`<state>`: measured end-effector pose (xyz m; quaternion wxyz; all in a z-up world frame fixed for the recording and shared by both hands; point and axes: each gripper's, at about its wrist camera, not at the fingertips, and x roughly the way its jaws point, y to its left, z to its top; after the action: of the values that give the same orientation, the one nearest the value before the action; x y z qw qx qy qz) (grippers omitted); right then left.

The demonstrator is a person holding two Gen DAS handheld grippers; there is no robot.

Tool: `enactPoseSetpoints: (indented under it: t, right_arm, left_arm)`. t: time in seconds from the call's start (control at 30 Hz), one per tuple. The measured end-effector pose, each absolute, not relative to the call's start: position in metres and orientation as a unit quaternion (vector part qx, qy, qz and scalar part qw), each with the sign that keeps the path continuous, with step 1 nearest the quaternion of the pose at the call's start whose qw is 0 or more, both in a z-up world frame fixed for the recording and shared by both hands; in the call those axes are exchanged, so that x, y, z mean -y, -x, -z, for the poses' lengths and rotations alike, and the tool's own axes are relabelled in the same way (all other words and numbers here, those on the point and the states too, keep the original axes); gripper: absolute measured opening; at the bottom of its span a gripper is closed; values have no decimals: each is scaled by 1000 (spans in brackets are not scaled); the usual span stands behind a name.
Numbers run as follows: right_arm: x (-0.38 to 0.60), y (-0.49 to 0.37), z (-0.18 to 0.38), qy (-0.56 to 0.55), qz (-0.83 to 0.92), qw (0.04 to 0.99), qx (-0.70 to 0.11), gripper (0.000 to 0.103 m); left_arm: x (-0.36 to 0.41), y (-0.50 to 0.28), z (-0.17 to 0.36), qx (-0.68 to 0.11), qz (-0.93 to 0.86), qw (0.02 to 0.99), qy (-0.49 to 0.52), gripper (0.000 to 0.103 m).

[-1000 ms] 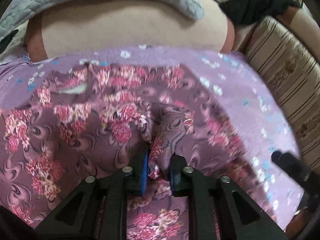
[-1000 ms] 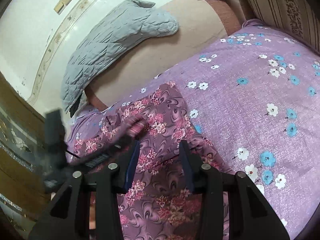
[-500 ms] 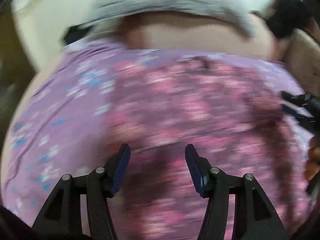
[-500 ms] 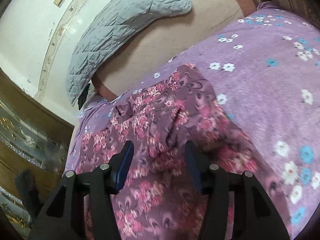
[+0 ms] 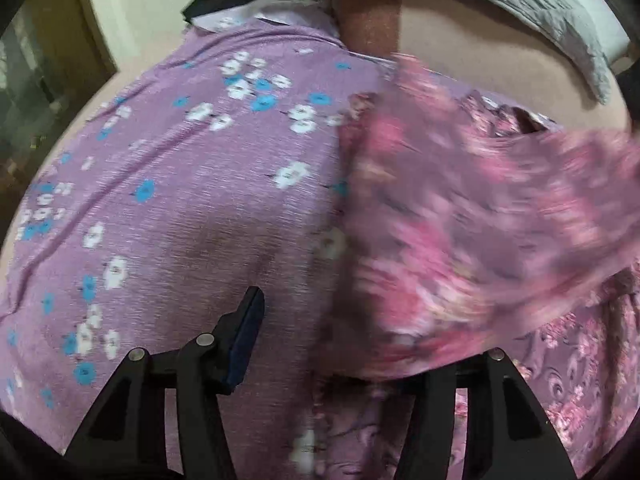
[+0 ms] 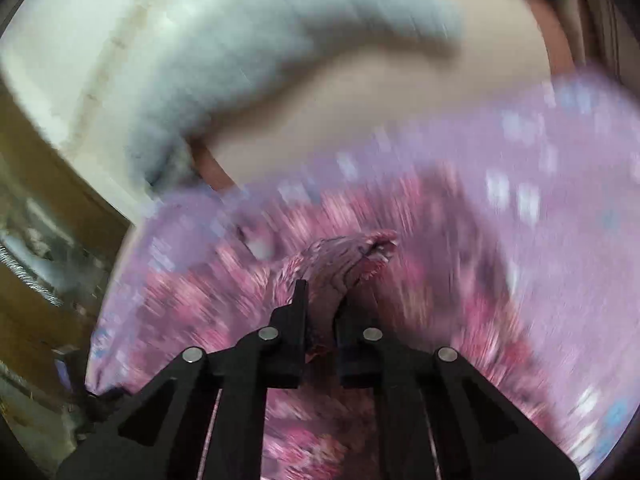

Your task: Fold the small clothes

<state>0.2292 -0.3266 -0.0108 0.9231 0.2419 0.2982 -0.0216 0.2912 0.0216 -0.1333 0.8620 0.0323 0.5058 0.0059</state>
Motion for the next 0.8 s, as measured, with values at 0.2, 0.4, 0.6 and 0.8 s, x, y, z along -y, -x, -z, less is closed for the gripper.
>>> enactPoseSetpoints:
  t: [0.2,0.4,0.6,0.8]
  right_arm:
    - [364,-227,47,-257,65,901,-343,12]
    - [363,-209,65,-275,69,900,-331,12]
    - [353,-201,26,-241,49,933,-265,12]
    - [356,-222,95,-205,88,887,-405,18]
  left_arm:
    - [-24,-278,119,-485,-59,872,-34,50]
    - [-23,-252,97,-436,-90,895,-39,51]
    - [-26,-258,117,-488,-79,869,-36,54]
    - [-36,-265,119,-551,25,834,-28,55]
